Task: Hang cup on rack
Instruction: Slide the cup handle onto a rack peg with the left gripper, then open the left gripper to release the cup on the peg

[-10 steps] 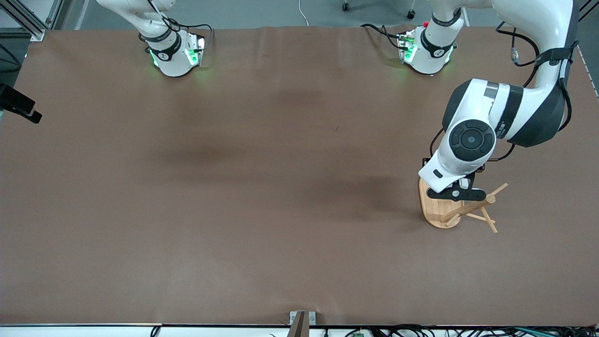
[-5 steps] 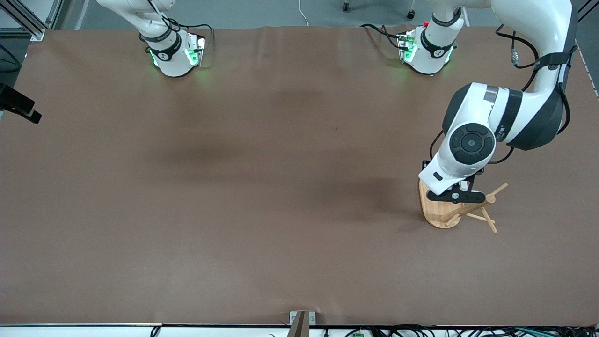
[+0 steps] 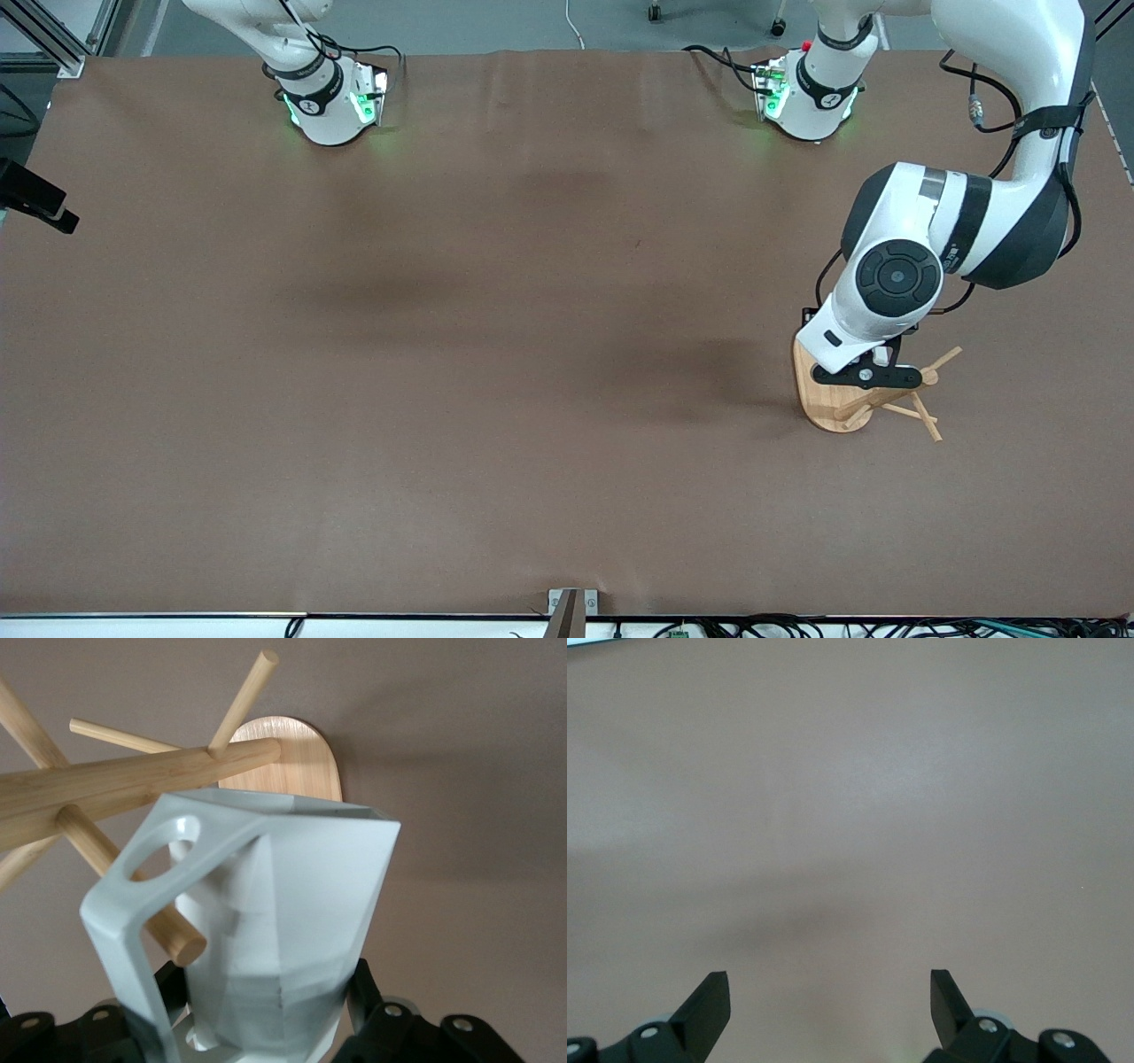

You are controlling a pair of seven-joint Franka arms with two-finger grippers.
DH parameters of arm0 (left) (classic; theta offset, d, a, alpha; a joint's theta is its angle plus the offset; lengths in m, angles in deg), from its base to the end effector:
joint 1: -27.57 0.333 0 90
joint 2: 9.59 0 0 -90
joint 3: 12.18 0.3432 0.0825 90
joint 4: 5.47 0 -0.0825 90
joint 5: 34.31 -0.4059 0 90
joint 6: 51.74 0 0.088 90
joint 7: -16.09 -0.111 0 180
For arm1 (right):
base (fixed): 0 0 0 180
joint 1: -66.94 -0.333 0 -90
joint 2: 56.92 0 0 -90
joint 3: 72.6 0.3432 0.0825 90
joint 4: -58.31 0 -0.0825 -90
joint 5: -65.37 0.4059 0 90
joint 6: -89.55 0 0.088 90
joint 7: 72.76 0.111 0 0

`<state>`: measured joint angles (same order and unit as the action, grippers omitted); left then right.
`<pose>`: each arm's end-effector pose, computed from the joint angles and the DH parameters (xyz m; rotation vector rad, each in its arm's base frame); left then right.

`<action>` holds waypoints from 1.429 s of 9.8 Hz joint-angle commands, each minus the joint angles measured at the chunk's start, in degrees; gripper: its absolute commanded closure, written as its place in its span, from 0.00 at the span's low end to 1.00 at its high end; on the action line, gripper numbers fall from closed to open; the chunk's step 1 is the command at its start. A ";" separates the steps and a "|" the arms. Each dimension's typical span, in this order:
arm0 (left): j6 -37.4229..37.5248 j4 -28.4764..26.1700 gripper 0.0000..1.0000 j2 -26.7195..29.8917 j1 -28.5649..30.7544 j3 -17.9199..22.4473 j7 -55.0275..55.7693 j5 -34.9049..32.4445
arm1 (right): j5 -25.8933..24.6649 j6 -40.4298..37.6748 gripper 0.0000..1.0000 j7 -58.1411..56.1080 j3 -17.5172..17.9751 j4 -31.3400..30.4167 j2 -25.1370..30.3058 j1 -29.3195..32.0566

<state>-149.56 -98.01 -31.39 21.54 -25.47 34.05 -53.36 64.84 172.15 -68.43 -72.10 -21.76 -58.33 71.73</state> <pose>0.6405 -0.1727 0.4055 -2.8165 0.1568 0.2631 0.5686 -0.0439 0.7065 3.1235 -0.2374 0.0306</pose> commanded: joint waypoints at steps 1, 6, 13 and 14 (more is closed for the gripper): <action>-1.41 -0.89 0.05 -1.05 0.23 0.02 -0.73 -0.12 | 0.71 0.01 0.00 0.68 0.20 -0.17 0.45 0.30; -0.89 1.74 0.00 -0.35 0.14 0.02 -1.61 0.85 | 0.71 0.01 0.00 0.68 0.29 -0.17 0.45 0.30; 1.14 12.03 0.00 1.48 3.39 -0.68 -2.22 3.03 | 0.71 1.32 0.00 0.33 0.29 -0.52 0.45 0.30; 1.22 12.12 0.00 3.06 3.92 -0.51 -2.22 4.18 | 0.71 3.16 0.00 -0.45 0.20 -0.79 0.45 0.39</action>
<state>-149.09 -85.07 -29.67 24.51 -25.65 32.75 -51.18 64.84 173.53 -68.49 -72.07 -21.82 -58.33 71.73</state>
